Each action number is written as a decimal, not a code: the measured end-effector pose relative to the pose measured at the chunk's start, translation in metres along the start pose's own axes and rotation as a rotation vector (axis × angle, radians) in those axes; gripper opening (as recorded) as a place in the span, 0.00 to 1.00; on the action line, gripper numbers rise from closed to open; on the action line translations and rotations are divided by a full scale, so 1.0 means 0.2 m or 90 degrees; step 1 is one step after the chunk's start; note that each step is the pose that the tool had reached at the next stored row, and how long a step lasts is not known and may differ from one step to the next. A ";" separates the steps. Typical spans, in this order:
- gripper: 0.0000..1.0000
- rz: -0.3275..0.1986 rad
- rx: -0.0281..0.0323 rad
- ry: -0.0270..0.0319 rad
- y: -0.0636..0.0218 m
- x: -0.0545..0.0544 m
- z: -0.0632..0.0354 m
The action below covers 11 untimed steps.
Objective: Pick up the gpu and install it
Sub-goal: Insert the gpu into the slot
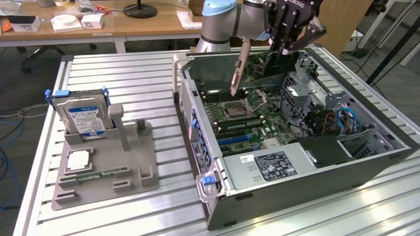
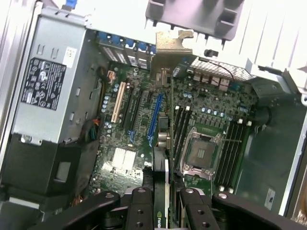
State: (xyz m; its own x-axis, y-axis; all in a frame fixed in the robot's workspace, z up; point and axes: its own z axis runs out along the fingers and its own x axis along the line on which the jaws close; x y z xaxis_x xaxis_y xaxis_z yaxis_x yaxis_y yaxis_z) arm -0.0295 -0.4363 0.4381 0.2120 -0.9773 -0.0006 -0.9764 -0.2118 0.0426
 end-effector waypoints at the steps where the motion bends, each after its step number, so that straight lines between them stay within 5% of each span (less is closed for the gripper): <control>1: 0.26 0.012 0.0001 -0.0006 0.000 0.00 0.001; 11: 0.26 0.070 0.0002 -0.0032 -0.001 0.00 0.008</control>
State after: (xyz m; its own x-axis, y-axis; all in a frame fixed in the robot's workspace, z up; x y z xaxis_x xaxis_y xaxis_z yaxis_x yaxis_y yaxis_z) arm -0.0295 -0.4360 0.4364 0.1034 -0.9946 -0.0010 -0.9937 -0.1034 0.0424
